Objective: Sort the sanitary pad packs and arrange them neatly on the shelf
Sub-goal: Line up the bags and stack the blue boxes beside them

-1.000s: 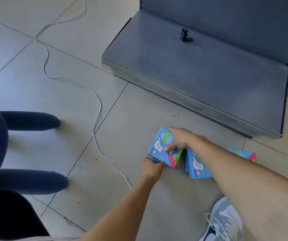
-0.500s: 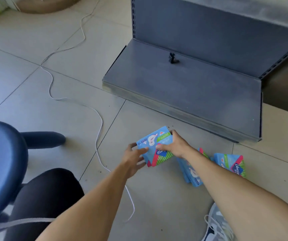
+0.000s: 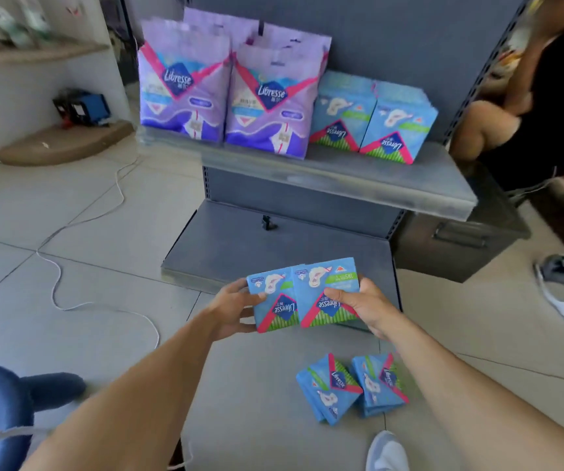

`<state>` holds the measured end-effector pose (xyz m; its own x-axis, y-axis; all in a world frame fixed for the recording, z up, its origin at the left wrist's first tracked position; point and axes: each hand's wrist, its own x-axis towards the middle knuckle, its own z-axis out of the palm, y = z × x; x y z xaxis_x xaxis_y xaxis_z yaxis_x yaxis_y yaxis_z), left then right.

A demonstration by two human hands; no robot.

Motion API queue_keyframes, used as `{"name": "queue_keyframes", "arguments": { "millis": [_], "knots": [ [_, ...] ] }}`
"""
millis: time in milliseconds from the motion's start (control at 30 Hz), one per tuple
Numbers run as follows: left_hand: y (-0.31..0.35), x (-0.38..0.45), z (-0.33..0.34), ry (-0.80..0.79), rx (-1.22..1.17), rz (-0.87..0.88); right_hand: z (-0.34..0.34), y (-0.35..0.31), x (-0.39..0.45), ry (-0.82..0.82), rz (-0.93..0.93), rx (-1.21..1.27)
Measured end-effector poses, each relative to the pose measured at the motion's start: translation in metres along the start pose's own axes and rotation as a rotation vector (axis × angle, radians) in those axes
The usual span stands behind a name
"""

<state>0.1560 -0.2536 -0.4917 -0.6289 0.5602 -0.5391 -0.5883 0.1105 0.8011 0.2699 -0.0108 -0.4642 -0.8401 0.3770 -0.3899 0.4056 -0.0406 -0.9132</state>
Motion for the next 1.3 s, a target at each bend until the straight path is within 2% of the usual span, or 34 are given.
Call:
{"name": "queue_keyframes", "arguments": {
  "millis": [200, 400, 567, 667, 867, 967, 1133, 1300],
  "knots": [
    [0.069, -0.021, 0.014, -0.063, 0.116, 0.091, -0.035, -0.059, -0.035, 0.032, -0.093, 0.068],
    [0.111, -0.035, 0.054, -0.220, 0.180, 0.168, -0.012, -0.099, -0.055, -0.058, -0.112, 0.090],
    [0.149, -0.041, 0.069, -0.301, 0.225, 0.123, -0.010, -0.128, -0.060, -0.011, -0.157, 0.099],
    [0.177, -0.050, 0.072, -0.341, 0.380, 0.087, -0.016, -0.144, -0.061, -0.060, -0.213, 0.065],
    [0.213, -0.062, 0.101, -0.273, 0.685, 0.170, -0.022, -0.167, -0.062, -0.131, -0.270, -0.070],
    [0.218, -0.063, 0.108, -0.254, 0.616, 0.229, -0.033, -0.179, -0.065, -0.070, -0.325, -0.047],
    [0.210, -0.053, 0.114, -0.275, 0.412, 0.302, -0.041, -0.177, -0.064, 0.085, -0.377, 0.168],
    [0.182, -0.041, 0.126, -0.289, 0.027, 0.320, -0.033, -0.169, -0.062, 0.133, -0.387, 0.410]
  ]
}}
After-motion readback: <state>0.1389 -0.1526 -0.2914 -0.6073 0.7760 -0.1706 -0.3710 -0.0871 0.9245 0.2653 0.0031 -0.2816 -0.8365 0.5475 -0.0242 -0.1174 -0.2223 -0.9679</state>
